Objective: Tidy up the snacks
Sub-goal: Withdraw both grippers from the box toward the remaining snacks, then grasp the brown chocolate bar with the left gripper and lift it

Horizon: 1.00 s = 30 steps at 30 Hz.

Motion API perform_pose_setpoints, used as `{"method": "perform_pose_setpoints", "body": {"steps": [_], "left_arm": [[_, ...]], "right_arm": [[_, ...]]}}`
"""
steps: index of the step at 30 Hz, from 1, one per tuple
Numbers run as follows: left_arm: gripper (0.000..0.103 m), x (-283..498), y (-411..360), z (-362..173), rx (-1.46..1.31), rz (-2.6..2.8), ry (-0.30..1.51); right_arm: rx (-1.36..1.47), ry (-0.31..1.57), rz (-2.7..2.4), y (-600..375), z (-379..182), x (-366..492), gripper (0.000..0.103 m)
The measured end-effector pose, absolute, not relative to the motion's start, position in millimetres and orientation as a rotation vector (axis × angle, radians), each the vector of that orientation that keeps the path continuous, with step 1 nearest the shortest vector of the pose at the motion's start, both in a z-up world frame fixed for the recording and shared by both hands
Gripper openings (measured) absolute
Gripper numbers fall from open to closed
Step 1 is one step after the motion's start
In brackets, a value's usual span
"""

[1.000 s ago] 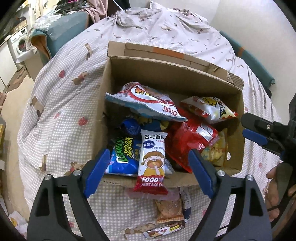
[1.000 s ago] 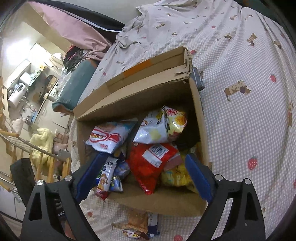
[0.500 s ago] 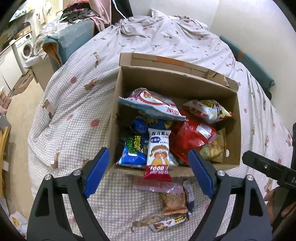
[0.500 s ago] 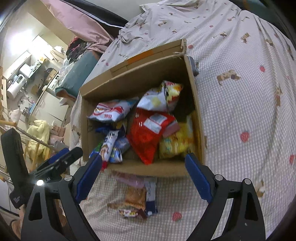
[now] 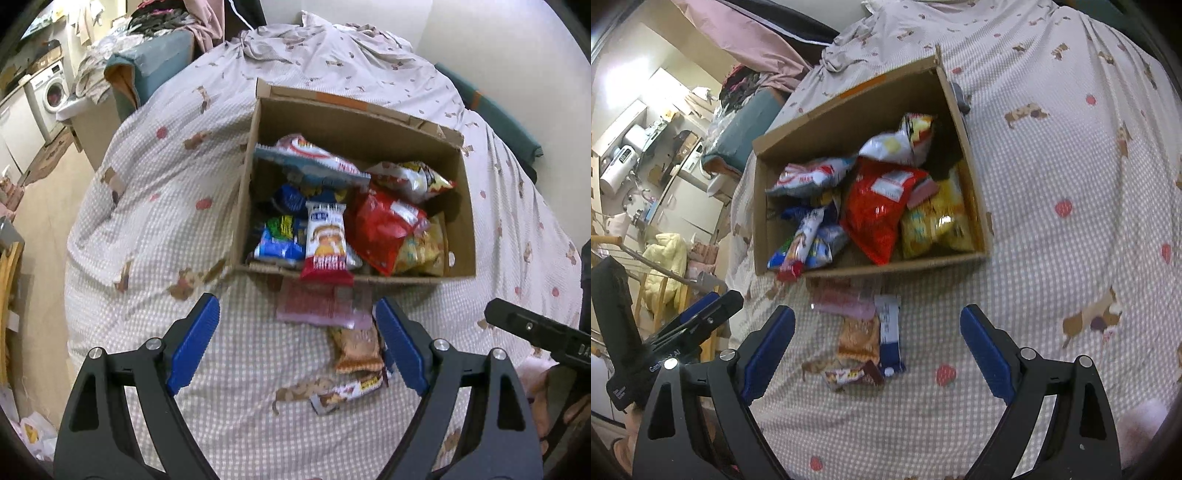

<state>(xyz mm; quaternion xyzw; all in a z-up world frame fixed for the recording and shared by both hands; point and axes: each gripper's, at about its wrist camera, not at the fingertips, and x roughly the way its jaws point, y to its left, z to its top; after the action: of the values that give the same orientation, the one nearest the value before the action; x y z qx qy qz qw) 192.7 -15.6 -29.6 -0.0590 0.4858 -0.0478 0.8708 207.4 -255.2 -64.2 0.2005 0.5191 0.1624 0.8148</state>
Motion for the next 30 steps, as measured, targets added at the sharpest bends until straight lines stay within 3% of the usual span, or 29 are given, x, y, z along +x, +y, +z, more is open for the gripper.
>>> {"method": "perform_pose_setpoints", "body": {"steps": [5,9,15,23,30], "left_arm": [[0.085,176,-16,-43,-0.120,-0.120,1.060],[0.094,170,-13,-53,-0.110,-0.114,1.083],[0.094,169,-18,-84,-0.076,-0.142,1.189],[0.093,168,-79,-124,0.098,-0.331,1.297],[0.066,170,-121,-145,0.268,-0.400,1.302]], "right_arm": [[0.430,1.133,0.343,-254,-73,196,0.093],[0.403,1.164,0.308,-256,-85,192,0.093],[0.467,1.218,0.265,-271,-104,191,0.093],[0.494,1.224,0.238,-278,-106,195,0.093],[0.504,1.234,0.216,-287,-109,197,0.093]]}}
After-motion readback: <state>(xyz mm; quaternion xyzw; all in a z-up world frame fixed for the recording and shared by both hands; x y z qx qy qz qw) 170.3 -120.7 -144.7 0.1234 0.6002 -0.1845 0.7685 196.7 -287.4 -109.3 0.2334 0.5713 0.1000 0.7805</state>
